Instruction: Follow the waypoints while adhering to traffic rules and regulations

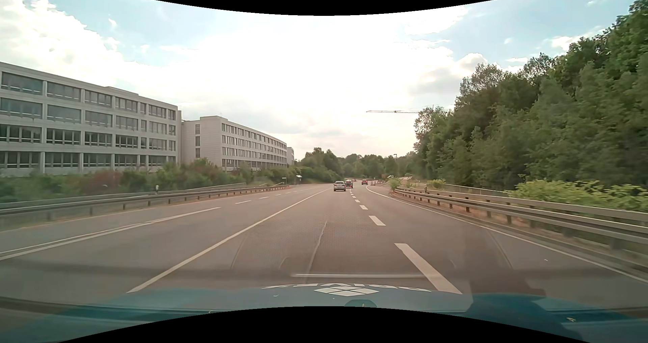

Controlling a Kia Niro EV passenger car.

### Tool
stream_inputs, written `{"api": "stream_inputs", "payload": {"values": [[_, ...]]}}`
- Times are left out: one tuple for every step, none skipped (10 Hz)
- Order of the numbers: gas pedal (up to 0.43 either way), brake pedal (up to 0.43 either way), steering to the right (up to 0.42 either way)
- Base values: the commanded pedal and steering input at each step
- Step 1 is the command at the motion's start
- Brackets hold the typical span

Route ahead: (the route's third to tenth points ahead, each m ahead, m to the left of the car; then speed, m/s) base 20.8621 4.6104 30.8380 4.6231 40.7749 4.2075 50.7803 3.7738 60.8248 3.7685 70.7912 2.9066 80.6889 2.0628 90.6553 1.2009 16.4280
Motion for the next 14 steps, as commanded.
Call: {"api": "stream_inputs", "payload": {"values": [[0.177,0.000,-0.001],[0.177,0.000,-0.001],[0.177,0.000,-0.001],[0.177,0.000,-0.001],[0.177,0.000,0.000],[0.177,0.000,0.000],[0.177,0.000,0.001],[0.177,0.000,0.001],[0.177,0.000,0.001],[0.177,0.000,0.001],[0.177,0.000,0.001],[0.177,0.000,0.001],[0.177,0.000,0.001],[0.177,0.000,0.002]]}}
